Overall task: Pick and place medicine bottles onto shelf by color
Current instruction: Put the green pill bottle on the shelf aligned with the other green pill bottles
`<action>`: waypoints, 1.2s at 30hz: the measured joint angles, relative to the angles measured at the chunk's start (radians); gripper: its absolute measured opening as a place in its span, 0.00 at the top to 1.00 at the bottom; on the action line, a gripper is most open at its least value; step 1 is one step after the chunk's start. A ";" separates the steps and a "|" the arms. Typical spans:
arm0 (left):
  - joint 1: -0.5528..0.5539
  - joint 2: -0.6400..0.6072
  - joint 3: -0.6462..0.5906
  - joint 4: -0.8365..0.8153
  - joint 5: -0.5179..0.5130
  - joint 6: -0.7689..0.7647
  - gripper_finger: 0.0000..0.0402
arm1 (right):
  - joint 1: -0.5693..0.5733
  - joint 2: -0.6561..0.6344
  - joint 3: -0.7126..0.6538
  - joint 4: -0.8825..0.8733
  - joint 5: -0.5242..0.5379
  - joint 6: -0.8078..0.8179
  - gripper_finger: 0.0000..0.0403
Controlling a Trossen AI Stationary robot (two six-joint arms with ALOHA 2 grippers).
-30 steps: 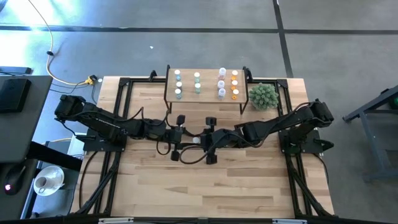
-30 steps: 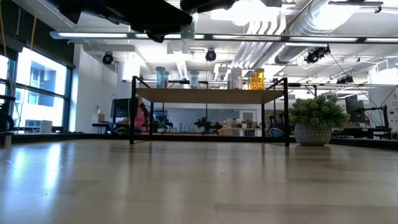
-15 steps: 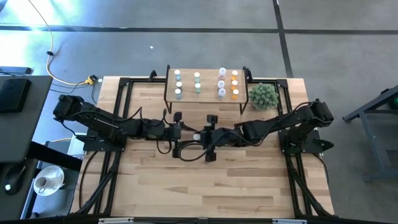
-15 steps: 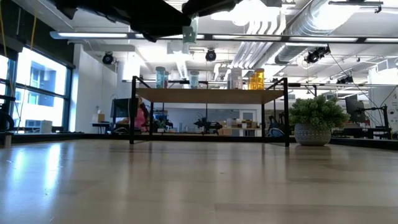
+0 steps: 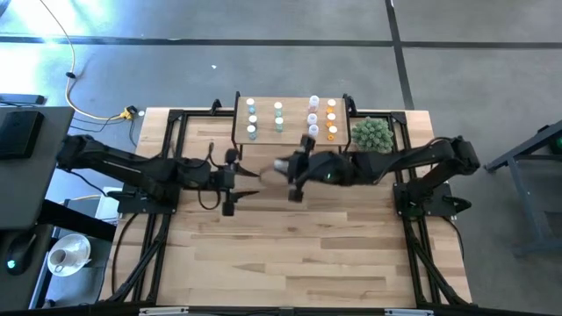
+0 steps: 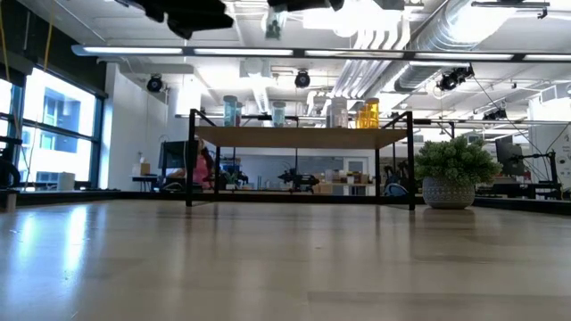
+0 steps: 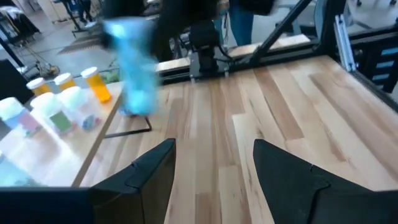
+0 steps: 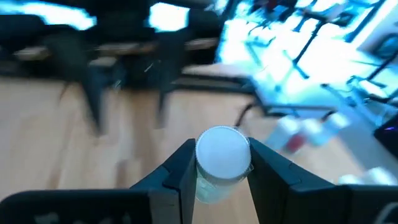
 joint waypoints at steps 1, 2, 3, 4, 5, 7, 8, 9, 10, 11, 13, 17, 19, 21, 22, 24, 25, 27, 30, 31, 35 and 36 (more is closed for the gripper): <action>0.000 -0.022 0.000 -0.019 0.001 -0.011 0.49 | -0.019 -0.008 0.000 0.021 0.000 -0.006 0.74; 0.000 -0.044 0.000 -0.040 0.001 -0.020 0.49 | -0.038 -0.015 0.000 0.037 0.000 -0.019 0.74; 0.000 -0.064 0.000 -0.064 0.002 -0.024 0.49 | -0.058 -0.020 0.000 0.056 -0.001 -0.026 0.74; 0.000 -0.086 0.000 -0.088 0.002 -0.025 0.49 | -0.079 -0.025 0.000 0.079 -0.005 -0.028 0.74; 0.000 -0.107 0.000 -0.113 0.003 -0.025 0.49 | -0.101 -0.029 0.000 0.093 -0.005 -0.030 0.74; 0.000 -0.143 0.000 -0.142 0.012 -0.027 0.49 | -0.148 -0.032 0.000 0.138 -0.006 -0.021 0.74; 0.000 -0.161 0.000 -0.157 0.015 -0.033 0.49 | -0.173 -0.033 0.000 0.152 -0.008 -0.013 0.74; 0.000 -0.178 0.000 -0.174 0.016 -0.041 0.49 | -0.199 -0.034 0.000 0.164 -0.013 0.004 0.74; -0.001 -0.195 0.000 -0.183 0.019 -0.050 0.49 | -0.226 -0.034 0.000 0.178 -0.032 0.025 0.74; -0.001 -0.210 0.000 -0.195 0.021 -0.059 0.49 | -0.255 -0.033 0.000 0.187 -0.057 0.052 0.74; -0.001 -0.230 0.000 -0.218 0.024 -0.074 0.49 | -0.313 -0.029 0.000 0.187 -0.116 0.128 0.74; -0.001 -0.249 -0.036 -0.222 0.025 -0.077 0.49 | -0.397 0.000 0.000 0.144 -0.186 0.267 0.74; -0.001 -0.251 -0.073 -0.200 0.025 -0.079 0.49 | -0.418 0.019 0.000 0.124 -0.197 0.294 0.74; -0.001 -0.253 -0.113 -0.179 0.024 -0.087 0.49 | -0.424 0.040 0.000 0.095 -0.211 0.293 0.74; -0.001 -0.253 -0.133 -0.156 0.024 -0.094 0.49 | -0.424 0.052 0.000 0.089 -0.219 0.292 0.74; -0.001 -0.253 -0.171 -0.122 0.024 -0.104 0.49 | -0.421 0.072 0.000 0.082 -0.245 0.290 0.74; -0.001 -0.253 -0.187 -0.105 0.024 -0.107 0.49 | -0.420 0.080 0.000 0.085 -0.262 0.289 0.74; -0.001 -0.253 -0.214 -0.069 0.024 -0.118 0.49 | -0.418 0.093 0.000 0.079 -0.290 0.272 0.74; -0.001 -0.253 -0.226 -0.059 0.023 -0.128 0.49 | -0.409 0.114 0.000 0.061 -0.302 0.259 0.74; -0.001 -0.253 -0.226 -0.056 0.023 -0.128 0.49 | -0.406 0.121 0.000 0.064 -0.303 0.246 0.74; -0.001 -0.253 -0.226 -0.040 0.023 -0.128 0.49 | -0.401 0.153 0.000 0.058 -0.303 0.201 0.74; -0.001 -0.253 -0.226 -0.039 0.023 -0.128 0.49 | -0.401 0.161 0.000 0.056 -0.303 0.191 0.74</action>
